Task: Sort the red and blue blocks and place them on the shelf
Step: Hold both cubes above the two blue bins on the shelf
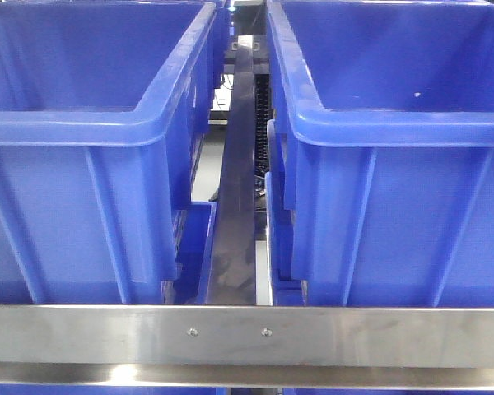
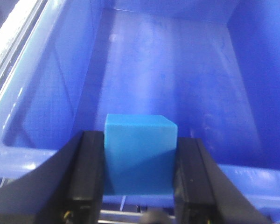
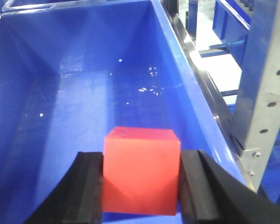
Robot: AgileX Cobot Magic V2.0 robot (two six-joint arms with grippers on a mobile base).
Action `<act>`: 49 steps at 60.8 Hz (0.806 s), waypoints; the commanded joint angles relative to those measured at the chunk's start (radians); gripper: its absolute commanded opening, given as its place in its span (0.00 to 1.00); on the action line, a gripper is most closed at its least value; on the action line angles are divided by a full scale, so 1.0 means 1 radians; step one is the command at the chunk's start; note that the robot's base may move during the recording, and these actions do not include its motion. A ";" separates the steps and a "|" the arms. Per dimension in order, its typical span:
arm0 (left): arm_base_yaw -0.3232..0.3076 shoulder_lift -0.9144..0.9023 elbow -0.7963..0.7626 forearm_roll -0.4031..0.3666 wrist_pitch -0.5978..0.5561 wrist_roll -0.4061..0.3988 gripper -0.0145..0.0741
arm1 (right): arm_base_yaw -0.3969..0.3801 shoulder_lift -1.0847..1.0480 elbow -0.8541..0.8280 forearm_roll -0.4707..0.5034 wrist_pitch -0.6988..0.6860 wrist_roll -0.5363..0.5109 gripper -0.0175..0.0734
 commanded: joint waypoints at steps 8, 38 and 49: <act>0.002 0.004 -0.030 0.004 -0.082 -0.002 0.30 | -0.002 0.004 -0.027 -0.015 -0.099 -0.006 0.26; 0.002 0.004 -0.030 0.004 -0.082 -0.002 0.30 | -0.002 0.004 -0.027 -0.015 -0.099 -0.006 0.26; 0.002 0.004 -0.030 0.004 -0.082 -0.002 0.30 | -0.002 0.004 -0.027 -0.015 -0.099 -0.006 0.26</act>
